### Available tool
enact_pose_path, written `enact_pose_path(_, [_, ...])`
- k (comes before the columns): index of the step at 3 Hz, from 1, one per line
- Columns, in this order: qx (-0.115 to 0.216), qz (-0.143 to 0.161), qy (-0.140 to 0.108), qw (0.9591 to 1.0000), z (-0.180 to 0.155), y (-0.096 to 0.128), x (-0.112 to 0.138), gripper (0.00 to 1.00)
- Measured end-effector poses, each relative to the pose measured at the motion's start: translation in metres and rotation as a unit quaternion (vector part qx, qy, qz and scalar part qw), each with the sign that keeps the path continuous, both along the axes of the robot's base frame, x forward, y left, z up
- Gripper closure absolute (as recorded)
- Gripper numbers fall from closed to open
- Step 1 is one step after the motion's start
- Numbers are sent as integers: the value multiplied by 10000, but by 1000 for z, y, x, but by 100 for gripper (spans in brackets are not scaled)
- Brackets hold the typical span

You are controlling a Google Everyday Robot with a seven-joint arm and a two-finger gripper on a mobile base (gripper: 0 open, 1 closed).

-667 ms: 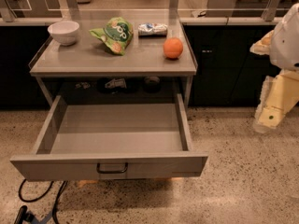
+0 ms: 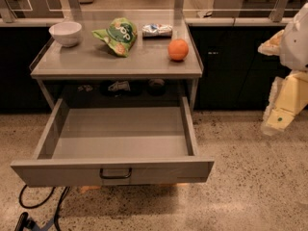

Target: Place orange into top drawer

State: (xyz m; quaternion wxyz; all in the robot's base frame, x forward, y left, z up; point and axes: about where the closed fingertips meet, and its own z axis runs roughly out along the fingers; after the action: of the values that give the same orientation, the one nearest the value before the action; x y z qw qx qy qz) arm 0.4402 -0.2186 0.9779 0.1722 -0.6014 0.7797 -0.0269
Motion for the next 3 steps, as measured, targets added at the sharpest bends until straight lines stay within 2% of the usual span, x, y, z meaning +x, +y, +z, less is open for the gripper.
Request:
enact_pose_path(1, [597,195,-125,9979,-7,-6,30,0])
enact_pose_path(2, [1611,629,-331,9844,-24,10,91,0])
enact_pose_path(3, [2400,742,-673,9656,-46,24,158,0])
